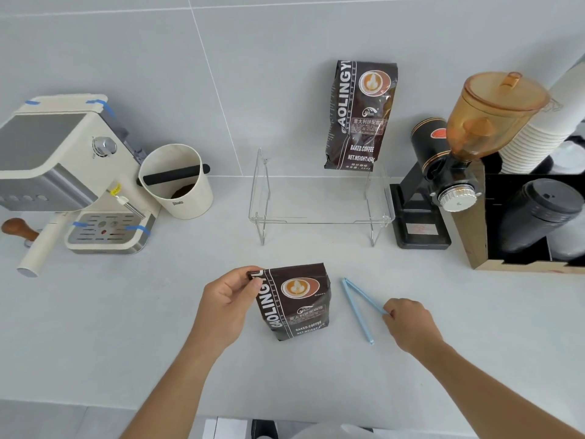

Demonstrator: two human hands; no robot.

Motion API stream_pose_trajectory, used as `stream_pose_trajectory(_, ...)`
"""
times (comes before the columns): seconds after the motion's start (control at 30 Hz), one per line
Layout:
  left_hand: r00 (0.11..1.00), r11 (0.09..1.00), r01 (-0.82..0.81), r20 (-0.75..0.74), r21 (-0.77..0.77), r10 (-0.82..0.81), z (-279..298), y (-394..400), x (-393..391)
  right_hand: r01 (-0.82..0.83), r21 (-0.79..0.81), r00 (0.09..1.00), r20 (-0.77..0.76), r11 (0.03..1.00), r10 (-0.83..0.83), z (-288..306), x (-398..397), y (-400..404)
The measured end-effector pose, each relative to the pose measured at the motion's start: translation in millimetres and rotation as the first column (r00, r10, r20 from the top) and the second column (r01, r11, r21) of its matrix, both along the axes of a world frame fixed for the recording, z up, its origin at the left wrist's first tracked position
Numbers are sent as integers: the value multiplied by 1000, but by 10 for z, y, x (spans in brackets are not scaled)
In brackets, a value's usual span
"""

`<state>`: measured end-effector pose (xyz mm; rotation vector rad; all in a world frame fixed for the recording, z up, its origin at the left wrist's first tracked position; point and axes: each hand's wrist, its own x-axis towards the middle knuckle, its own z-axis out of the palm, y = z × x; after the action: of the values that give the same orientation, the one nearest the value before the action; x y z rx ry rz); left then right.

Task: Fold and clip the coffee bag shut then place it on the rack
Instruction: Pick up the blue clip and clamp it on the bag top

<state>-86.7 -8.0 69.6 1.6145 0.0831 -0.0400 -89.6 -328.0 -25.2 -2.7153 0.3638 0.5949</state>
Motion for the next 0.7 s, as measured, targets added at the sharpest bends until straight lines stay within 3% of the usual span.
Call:
stream_pose_trajectory(0.2, 1000, 999, 2, 0, -35, -2, -7, -10, 28, -34, 31, 991, 132, 999, 30, 215, -5, -78)
stream_pose_trajectory(0.33, 1000, 997, -7, -14, -74, 6, -46, -4, 18, -101, 79, 947, 314, 992, 71, 551, 60, -146)
stream_pose_trajectory(0.53, 1000, 994, 4, -24, -107, -6, -42, -5, 69, -216, 148, 781, 619, 965, 80, 1159, 214, -63)
stream_pose_trajectory(0.7, 999, 991, 40, -25, -128, -43, 6, -46, 148, -393, 133, 673, 716, 910, 186, 1583, 338, 130)
